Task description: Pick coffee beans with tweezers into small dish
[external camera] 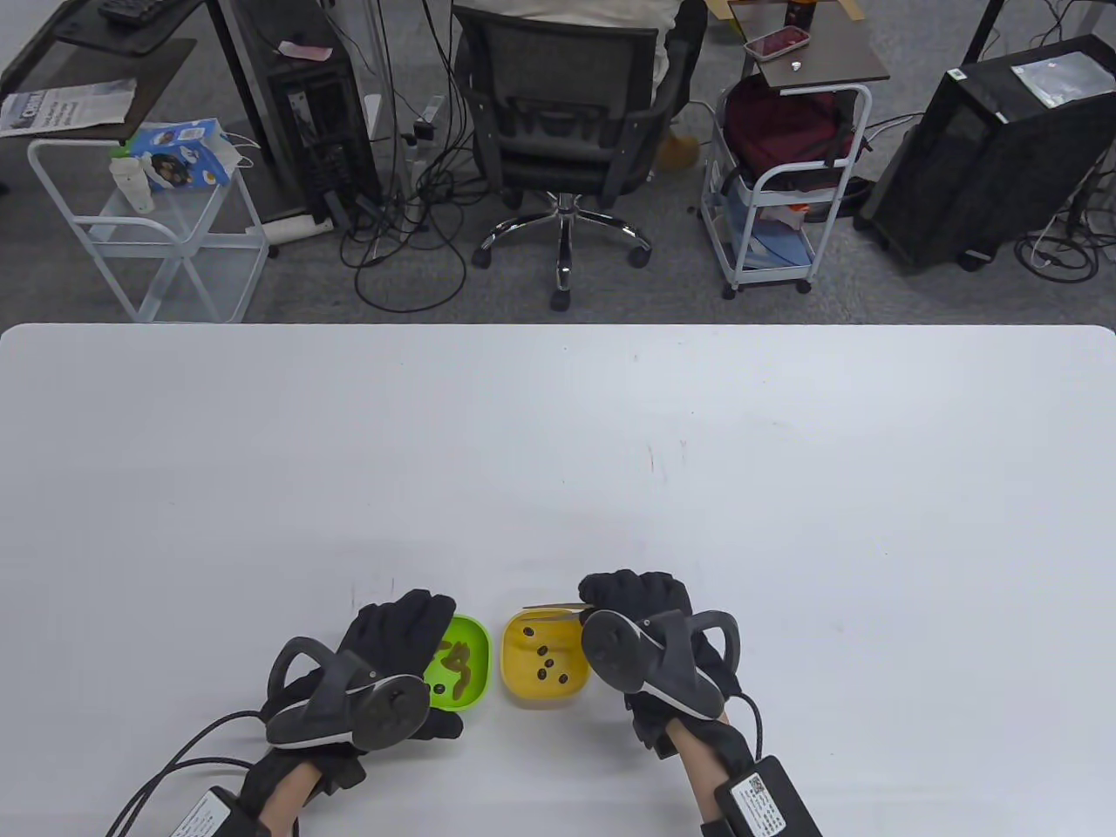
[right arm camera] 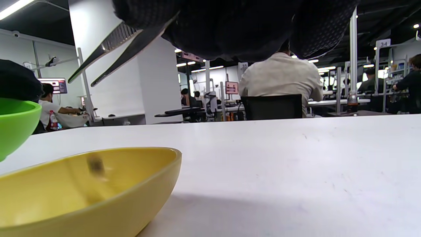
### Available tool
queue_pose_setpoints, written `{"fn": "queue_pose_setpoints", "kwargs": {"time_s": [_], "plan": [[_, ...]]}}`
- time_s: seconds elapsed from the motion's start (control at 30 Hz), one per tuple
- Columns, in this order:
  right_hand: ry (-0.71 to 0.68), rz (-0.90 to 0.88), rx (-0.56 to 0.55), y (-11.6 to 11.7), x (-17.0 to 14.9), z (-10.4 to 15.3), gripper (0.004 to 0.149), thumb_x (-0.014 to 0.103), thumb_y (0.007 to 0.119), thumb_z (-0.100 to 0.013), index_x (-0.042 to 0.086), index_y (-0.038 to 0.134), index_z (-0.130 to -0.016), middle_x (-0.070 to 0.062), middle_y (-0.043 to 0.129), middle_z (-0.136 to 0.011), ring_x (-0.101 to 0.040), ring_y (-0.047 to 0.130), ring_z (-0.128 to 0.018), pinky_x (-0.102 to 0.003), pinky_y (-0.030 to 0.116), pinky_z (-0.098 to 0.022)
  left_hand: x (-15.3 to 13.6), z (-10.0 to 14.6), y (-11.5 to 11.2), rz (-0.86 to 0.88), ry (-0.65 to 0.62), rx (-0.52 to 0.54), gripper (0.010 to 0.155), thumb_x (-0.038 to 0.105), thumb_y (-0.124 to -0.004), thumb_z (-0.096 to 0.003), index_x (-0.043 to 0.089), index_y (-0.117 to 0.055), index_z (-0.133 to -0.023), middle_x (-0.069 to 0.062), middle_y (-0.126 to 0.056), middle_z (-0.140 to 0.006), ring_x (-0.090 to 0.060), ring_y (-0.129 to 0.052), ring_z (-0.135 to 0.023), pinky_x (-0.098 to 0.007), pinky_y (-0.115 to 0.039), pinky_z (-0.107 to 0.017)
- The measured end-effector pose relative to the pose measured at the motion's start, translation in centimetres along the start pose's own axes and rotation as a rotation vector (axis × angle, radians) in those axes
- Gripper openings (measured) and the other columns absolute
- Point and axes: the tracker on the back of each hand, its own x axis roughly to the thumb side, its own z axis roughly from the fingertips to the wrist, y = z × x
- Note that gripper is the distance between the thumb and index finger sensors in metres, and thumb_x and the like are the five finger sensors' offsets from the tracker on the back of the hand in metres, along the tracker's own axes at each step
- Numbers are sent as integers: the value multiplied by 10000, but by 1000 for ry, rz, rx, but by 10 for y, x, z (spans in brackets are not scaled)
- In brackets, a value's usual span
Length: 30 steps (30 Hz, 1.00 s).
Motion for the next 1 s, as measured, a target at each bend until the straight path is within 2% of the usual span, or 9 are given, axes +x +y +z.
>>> {"fn": "queue_pose_setpoints", "kwargs": {"time_s": [0.2, 0.6, 1.0], "plan": [[-53, -22, -61, -3, 11, 3, 442, 362, 626, -446, 245, 654, -871, 36, 838, -691, -198, 901, -522, -574, 700, -706, 0, 0, 0, -1, 0, 1, 1152, 725, -685, -351, -34, -449, -1186, -342, -599, -1189, -485, -821, -1001, -671, -678, -743], [-175, -15, -48, 4, 45, 4, 441, 366, 639, -443, 246, 665, -867, 41, 846, -682, -194, 908, -508, -567, 712, -695, 0, 1, 0, -5, 2, 6, 1153, 725, -685, -350, -36, -451, -1185, -344, -600, -1188, -488, -822, -1000, -671, -680, -741], [-272, 68, -53, 15, 78, 2, 445, 379, 648, -446, 234, 679, -865, 61, 856, -652, -187, 912, -457, -553, 732, -682, 0, 1, 1, -1, 6, 8, 1158, 725, -685, -351, -38, -447, -1188, -345, -600, -1188, -489, -820, -1000, -672, -678, -742]]}}
